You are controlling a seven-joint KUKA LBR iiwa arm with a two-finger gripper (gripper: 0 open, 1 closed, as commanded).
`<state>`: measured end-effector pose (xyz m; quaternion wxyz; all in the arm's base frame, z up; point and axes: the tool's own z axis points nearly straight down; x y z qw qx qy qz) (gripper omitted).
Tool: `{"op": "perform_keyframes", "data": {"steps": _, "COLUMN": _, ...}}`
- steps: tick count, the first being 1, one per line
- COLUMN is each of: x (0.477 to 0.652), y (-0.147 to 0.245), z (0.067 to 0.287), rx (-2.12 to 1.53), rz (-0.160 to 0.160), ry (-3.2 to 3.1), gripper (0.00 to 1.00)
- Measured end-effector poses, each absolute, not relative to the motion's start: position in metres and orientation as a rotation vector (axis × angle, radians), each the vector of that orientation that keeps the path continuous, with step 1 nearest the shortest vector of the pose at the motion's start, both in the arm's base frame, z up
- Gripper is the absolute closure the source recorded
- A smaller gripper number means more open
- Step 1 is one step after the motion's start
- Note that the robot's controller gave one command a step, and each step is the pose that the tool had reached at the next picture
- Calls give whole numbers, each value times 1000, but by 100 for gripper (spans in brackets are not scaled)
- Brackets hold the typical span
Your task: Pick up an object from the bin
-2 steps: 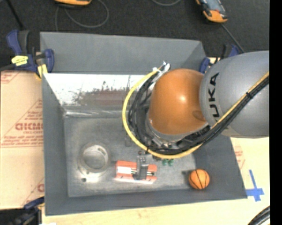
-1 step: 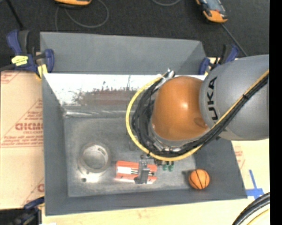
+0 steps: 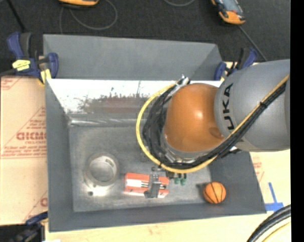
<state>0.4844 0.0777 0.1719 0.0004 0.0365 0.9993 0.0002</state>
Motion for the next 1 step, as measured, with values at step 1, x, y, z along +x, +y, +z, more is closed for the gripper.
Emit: {"op": "perform_keyframes", "data": {"steps": 1, "x": 482, "y": 90, "z": 121, "rx": 98, "rz": 2, "ry": 3131, "gripper": 0}}
